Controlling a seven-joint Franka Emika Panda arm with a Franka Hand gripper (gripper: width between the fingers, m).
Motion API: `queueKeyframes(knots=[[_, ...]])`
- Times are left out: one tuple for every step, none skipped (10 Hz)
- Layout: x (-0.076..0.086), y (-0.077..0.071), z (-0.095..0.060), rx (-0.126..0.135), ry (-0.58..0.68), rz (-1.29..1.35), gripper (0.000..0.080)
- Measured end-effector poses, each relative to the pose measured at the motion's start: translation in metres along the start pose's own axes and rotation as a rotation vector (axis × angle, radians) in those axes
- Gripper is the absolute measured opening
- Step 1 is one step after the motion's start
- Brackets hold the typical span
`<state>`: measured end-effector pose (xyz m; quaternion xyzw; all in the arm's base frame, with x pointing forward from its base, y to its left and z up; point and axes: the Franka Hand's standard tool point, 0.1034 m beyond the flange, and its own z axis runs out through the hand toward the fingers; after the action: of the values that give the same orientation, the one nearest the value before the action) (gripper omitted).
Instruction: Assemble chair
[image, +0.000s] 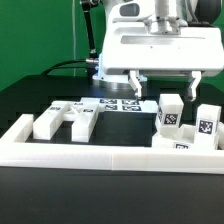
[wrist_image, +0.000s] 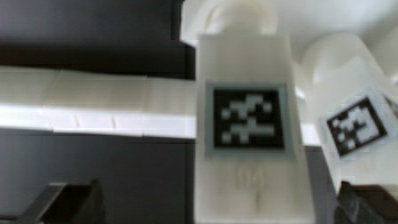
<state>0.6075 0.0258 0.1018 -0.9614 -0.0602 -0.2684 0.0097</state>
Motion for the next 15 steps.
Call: queueKeyframes(knots=[[0.003,0.001,-0.004,0.003,-0.014,0.000,0.0648],[0.005,0.000,-0.007,0.012,-0.044,0.000,0.0648],[0.005,0.000,-0.006,0.014,-0.050,-0.001,0.0648],[-0.002,-0.006,-0.004,0.035,-0.123,0.001,0.0648],[-0.001,-0.009,-0.004,0.062,-0.210,-0.002,0.0648],[0.003,-0.006,-0.003,0.075,-0.265,0.002,0.0648],[0.004,-0.006,-0.002,0.087,-0.313,0.005,0.0648],[0.000,-0.009,-0.001,0.115,-0.408,0.009,0.0648],[0.002,-0.012,0.000,0.135,-0.472,0.014,0.0648],[0.003,-0.014,0.003,0.145,-0.500,0.013,0.0648],[0.001,-0.016,0.005,0.155,-0.539,0.016,0.0648],[0.001,-0.014,0.011,0.151,-0.522,0.019,0.0648],[-0.003,-0.008,0.015,0.154,-0.527,0.008,0.0648],[-0.003,-0.005,0.016,0.155,-0.527,0.003,0.0648],[-0.003,-0.007,0.016,0.156,-0.527,0.000,0.0648]])
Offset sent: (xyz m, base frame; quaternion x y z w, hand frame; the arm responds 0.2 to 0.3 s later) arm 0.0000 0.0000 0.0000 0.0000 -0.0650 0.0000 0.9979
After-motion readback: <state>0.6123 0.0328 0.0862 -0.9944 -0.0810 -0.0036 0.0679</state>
